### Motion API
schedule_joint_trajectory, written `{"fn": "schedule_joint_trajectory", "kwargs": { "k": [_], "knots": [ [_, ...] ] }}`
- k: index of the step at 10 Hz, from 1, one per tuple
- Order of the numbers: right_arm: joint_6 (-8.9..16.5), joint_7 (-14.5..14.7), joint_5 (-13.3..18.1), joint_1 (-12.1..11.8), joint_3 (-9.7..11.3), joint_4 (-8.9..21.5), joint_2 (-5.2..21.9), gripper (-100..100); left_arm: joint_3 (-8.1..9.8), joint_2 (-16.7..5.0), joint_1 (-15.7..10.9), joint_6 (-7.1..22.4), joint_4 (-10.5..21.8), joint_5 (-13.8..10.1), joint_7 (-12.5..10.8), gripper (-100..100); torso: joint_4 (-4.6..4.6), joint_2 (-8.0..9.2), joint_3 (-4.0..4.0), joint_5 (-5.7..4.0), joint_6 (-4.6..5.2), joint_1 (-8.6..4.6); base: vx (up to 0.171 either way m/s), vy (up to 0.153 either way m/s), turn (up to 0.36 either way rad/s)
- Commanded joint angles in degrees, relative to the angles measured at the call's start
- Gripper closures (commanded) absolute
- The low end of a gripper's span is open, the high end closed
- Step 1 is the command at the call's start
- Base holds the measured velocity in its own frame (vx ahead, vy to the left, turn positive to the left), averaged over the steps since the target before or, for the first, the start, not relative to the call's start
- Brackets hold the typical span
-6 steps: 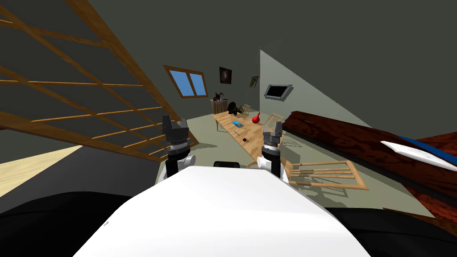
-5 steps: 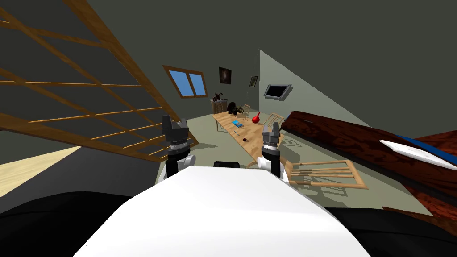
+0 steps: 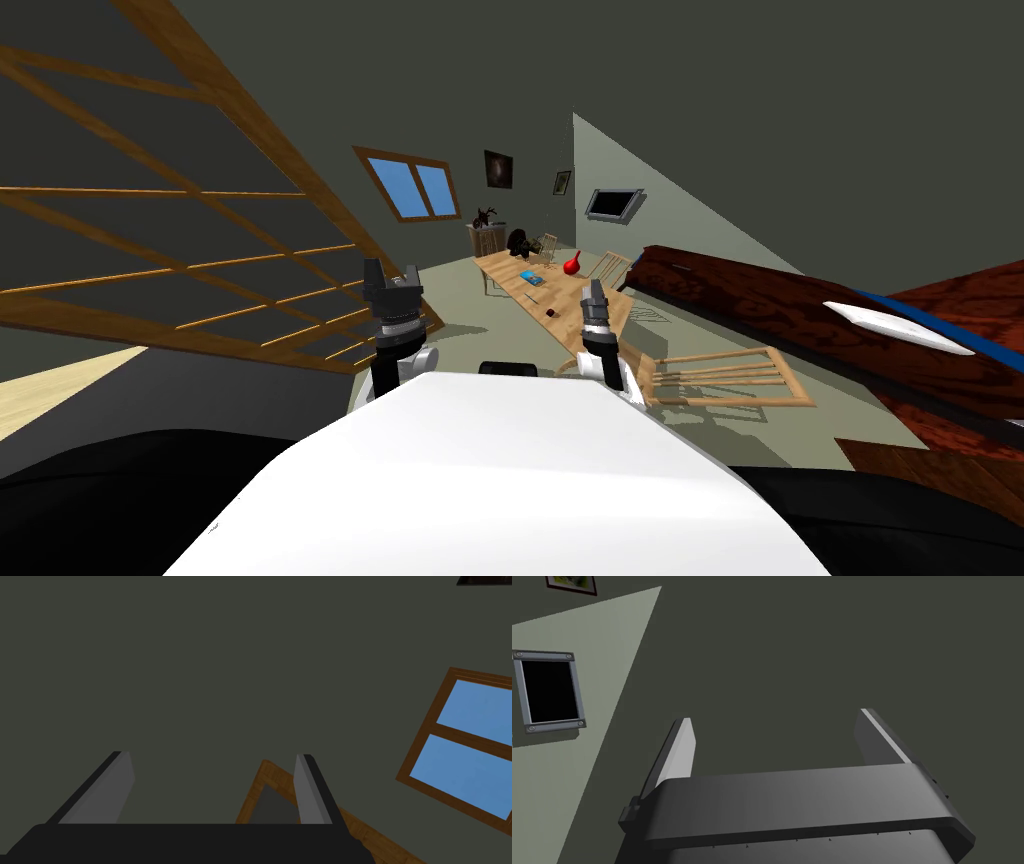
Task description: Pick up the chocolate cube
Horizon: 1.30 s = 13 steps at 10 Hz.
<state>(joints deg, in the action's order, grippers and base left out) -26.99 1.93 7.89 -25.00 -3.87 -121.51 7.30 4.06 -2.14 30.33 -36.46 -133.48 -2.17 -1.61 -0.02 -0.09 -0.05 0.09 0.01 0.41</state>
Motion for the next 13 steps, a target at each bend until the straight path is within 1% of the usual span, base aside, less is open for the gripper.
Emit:
{"fn": "schedule_joint_trajectory", "kwargs": {
  "k": [1,2,5,6,7,8,9,10,11,13],
  "knots": [
    [1.1,1.5,1.2,0.7,0.0,2.9,0.9,-100,0.00,0.0,0.0,0.0,0.0,0.0,0.0,0,0.00,0.00,0.00,0.00,0.00,0.00,0.024,0.146,-0.104],
    [1.1,1.5,1.2,0.7,0.0,3.1,0.9,-100,0.00,0.0,0.0,0.0,0.0,0.0,0.0,0,-0.01,-0.02,-0.01,0.02,-0.01,0.11,0.016,0.106,-0.047],
    [3.6,4.6,3.7,2.4,0.2,9.1,1.9,-100,0.00,0.0,0.0,0.0,0.0,0.0,0.0,0,0.00,0.02,0.01,0.00,0.01,0.00,0.018,0.116,-0.133],
    [3.6,4.6,3.7,2.4,0.2,9.1,1.9,-100,0.00,0.0,0.0,0.0,0.0,0.0,0.0,0,0.00,-0.04,-0.02,0.03,-0.01,0.15,0.021,0.128,-0.022],
    [4.5,5.7,4.7,2.9,0.2,11.3,2.1,-100,0.00,0.0,0.0,0.0,0.0,0.0,0.0,0,-0.01,-0.04,-0.03,0.03,-0.03,0.09,0.017,0.093,-0.083],
    [5.4,6.8,5.6,3.5,0.3,12.8,2.3,-100,0.00,0.0,0.0,0.0,0.0,0.0,0.0,0,-0.01,-0.02,-0.02,0.00,0.00,-0.03,0.016,0.142,-0.147],
    [5.4,6.8,5.6,3.5,0.3,13.4,2.3,-100,0.00,0.0,0.0,0.0,0.0,0.0,0.0,0,-0.01,-0.02,-0.02,0.02,-0.01,0.10,0.002,0.117,-0.050],
    [6.4,7.9,6.6,4.1,0.3,15.2,2.5,-100,0.00,0.0,0.0,0.0,0.0,0.0,0.0,0,0.00,0.01,0.00,0.02,-0.02,0.03,0.019,0.118,-0.081],
    [6.4,7.9,6.6,4.1,0.3,15.6,2.5,-100,0.00,0.0,0.0,0.0,0.0,0.0,0.0,0,0.00,-0.02,-0.01,0.01,-0.01,0.04,0.016,0.087,-0.054],
    [8.3,10.3,8.6,5.4,0.4,19.5,2.8,-100,0.00,0.0,0.0,0.0,0.0,0.0,0.0,0,-0.01,-0.05,-0.03,-0.01,-0.01,-0.09,0.028,0.106,-0.109]
  ]
}}
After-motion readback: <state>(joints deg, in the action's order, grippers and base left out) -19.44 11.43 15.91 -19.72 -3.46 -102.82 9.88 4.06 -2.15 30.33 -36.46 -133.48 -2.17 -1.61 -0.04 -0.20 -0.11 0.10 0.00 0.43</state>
